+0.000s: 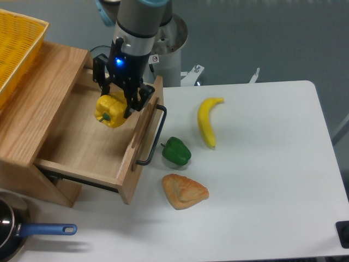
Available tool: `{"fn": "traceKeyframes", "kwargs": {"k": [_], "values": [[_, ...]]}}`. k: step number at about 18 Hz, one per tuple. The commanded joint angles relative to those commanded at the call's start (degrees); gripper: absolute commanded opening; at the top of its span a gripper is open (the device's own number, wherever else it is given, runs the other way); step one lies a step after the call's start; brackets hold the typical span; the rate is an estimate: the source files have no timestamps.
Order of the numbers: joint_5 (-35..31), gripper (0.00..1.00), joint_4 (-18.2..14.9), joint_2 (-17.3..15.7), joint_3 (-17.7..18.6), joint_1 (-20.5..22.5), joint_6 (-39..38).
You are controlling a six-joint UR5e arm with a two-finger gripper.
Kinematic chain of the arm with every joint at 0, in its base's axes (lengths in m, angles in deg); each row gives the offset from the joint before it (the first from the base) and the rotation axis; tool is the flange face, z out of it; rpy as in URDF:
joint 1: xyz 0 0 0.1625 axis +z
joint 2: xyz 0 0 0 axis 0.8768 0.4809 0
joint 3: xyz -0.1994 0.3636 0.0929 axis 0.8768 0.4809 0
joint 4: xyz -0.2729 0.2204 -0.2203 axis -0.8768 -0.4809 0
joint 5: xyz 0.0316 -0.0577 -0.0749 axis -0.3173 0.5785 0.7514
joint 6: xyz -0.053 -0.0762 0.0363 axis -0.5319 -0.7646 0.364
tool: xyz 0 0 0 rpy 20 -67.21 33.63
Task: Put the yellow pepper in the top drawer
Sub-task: 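Lower the yellow pepper down into the drawer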
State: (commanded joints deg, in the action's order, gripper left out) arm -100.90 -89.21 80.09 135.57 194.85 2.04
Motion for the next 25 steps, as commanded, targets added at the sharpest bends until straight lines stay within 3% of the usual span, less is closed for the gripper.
{"fn": "traceKeyframes", "kwargs": {"k": [13,16,25], "values": [[-0.96,0.19,0.35,2.90,0.44,-4.13,-2.20],[-4.65,0.19,0.35,3.60,0.88,-6.15,-2.73],[-5.27,0.19,1.50,4.57,1.14,-6.51,-3.52]]}}
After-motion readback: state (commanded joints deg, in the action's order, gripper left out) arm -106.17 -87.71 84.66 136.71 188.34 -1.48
